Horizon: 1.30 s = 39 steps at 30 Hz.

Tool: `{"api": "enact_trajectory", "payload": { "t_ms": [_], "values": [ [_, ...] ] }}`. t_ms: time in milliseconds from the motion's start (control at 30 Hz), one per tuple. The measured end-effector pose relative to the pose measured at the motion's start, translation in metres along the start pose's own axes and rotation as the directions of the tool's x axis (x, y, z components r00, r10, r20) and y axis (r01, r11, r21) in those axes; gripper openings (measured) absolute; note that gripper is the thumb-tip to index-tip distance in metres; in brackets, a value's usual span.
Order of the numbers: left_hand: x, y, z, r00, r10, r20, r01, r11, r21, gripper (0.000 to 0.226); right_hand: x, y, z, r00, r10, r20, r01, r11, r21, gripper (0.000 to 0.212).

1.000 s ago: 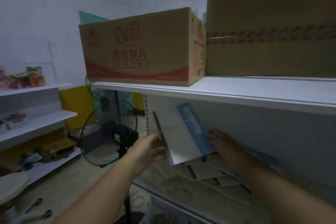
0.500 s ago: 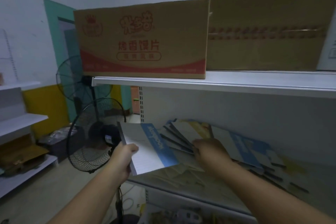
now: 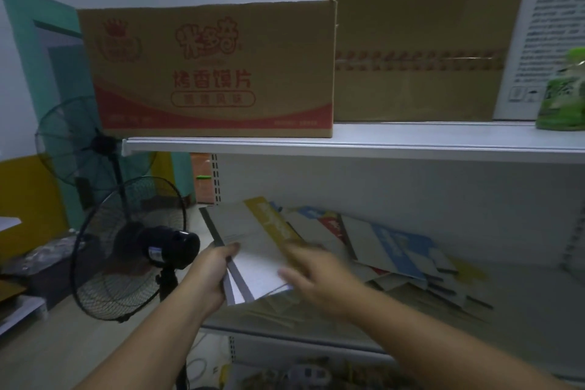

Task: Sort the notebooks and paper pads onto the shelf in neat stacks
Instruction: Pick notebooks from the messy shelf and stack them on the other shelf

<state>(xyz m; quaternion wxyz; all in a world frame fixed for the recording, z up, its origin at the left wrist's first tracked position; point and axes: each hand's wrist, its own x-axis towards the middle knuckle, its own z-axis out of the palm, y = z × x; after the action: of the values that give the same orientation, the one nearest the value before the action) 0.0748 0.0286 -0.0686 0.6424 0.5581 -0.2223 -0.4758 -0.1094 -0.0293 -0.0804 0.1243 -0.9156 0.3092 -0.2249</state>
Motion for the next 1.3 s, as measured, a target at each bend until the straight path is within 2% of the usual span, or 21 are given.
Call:
{"api": "enact_trajectory", "payload": {
  "t_ms": [67, 133, 233, 300, 367, 433, 500, 533, 600, 667, 800, 867, 967, 1033, 1067, 1100, 1133, 1167, 1200, 1233, 1300],
  "values": [
    [0.003, 0.004, -0.003, 0.999, -0.042, 0.011, 0.042, 0.999, 0.005, 0.024, -0.001, 0.042, -0.009, 0.953, 0.273, -0.131, -0.288, 0.950, -0.119, 0.064],
    [0.008, 0.007, -0.004, 0.998, -0.055, 0.027, 0.053, 0.997, 0.056, 0.025, -0.002, 0.078, -0.017, 0.850, 0.506, -0.148, -0.527, 0.821, -0.217, 0.062],
    [0.012, 0.010, 0.002, 0.998, -0.019, 0.060, 0.012, 0.992, 0.128, 0.020, -0.012, 0.100, -0.020, 0.781, 0.625, 0.014, -0.614, 0.771, -0.169, 0.036],
    [0.012, 0.010, 0.007, 0.995, 0.034, 0.093, -0.050, 0.983, 0.179, 0.014, -0.018, 0.105, -0.015, 0.816, 0.576, -0.040, -0.575, 0.804, -0.153, 0.032],
    [0.013, 0.006, 0.014, 0.988, 0.077, 0.137, -0.107, 0.968, 0.225, 0.023, -0.024, 0.108, -0.016, 0.826, 0.535, -0.177, -0.562, 0.802, -0.202, 0.029],
    [0.008, 0.003, 0.022, 0.983, 0.073, 0.170, -0.117, 0.957, 0.265, 0.024, -0.030, 0.110, -0.025, 0.780, 0.520, -0.349, -0.586, 0.802, -0.115, 0.027],
    [0.000, 0.004, 0.034, 0.975, 0.059, 0.216, -0.125, 0.943, 0.308, 0.026, -0.034, 0.106, -0.043, 0.698, 0.495, -0.518, -0.575, 0.818, 0.006, 0.032],
    [-0.002, 0.004, 0.042, 0.970, 0.070, 0.234, -0.147, 0.933, 0.328, 0.029, -0.037, 0.102, -0.053, 0.661, 0.413, -0.626, -0.527, 0.850, 0.003, 0.033],
    [-0.010, 0.003, 0.063, 0.961, 0.097, 0.260, -0.188, 0.917, 0.353, 0.030, -0.042, 0.088, -0.074, 0.621, 0.130, -0.773, -0.367, 0.920, -0.140, 0.028],
    [-0.020, 0.000, 0.089, 0.951, 0.104, 0.291, -0.212, 0.905, 0.369, 0.021, -0.053, 0.072, -0.079, 0.639, -0.045, -0.768, -0.241, 0.936, -0.256, 0.020],
    [-0.048, -0.025, 0.150, 0.942, 0.083, 0.324, -0.210, 0.900, 0.382, 0.020, -0.100, 0.061, -0.066, 0.806, -0.107, -0.582, -0.095, 0.947, -0.306, 0.042],
    [-0.065, -0.045, 0.180, 0.939, 0.055, 0.338, -0.181, 0.918, 0.354, 0.023, -0.135, 0.074, -0.065, 0.846, -0.167, -0.506, -0.036, 0.930, -0.367, 0.046],
    [-0.093, -0.079, 0.229, 0.922, -0.023, 0.386, -0.142, 0.908, 0.394, 0.028, -0.190, 0.090, -0.086, 0.860, -0.192, -0.473, 0.011, 0.933, -0.360, 0.038],
    [-0.113, -0.103, 0.262, 0.903, -0.031, 0.428, -0.171, 0.889, 0.425, 0.020, -0.230, 0.110, -0.104, 0.883, -0.106, -0.457, -0.067, 0.936, -0.346, 0.039],
    [-0.124, -0.115, 0.278, 0.890, -0.037, 0.455, -0.182, 0.886, 0.427, 0.015, -0.249, 0.126, -0.115, 0.892, 0.022, -0.452, -0.180, 0.934, -0.309, 0.049],
    [-0.135, -0.125, 0.294, 0.876, -0.049, 0.481, -0.181, 0.889, 0.420, 0.012, -0.270, 0.145, -0.127, 0.858, 0.199, -0.474, -0.336, 0.915, -0.225, 0.061],
    [-0.145, -0.136, 0.310, 0.861, -0.066, 0.505, -0.172, 0.896, 0.410, 0.014, -0.293, 0.162, -0.140, 0.767, 0.438, -0.468, -0.504, 0.863, -0.019, 0.067],
    [-0.156, -0.147, 0.326, 0.844, -0.080, 0.530, -0.165, 0.903, 0.398, 0.018, -0.316, 0.176, -0.154, 0.653, 0.652, -0.386, -0.599, 0.756, 0.263, 0.067],
    [-0.167, -0.159, 0.343, 0.828, -0.095, 0.552, -0.156, 0.907, 0.391, 0.024, -0.340, 0.190, -0.167, 0.587, 0.765, -0.266, -0.580, 0.626, 0.521, 0.064],
    [-0.179, -0.171, 0.358, 0.812, -0.108, 0.573, -0.153, 0.909, 0.387, 0.026, -0.364, 0.201, -0.179, 0.555, 0.814, -0.172, -0.527, 0.504, 0.684, 0.058],
    [-0.204, -0.193, 0.390, 0.792, -0.120, 0.598, -0.142, 0.918, 0.371, 0.021, -0.408, 0.220, -0.195, 0.490, 0.867, -0.090, -0.466, 0.348, 0.814, 0.053]
  ]
}}
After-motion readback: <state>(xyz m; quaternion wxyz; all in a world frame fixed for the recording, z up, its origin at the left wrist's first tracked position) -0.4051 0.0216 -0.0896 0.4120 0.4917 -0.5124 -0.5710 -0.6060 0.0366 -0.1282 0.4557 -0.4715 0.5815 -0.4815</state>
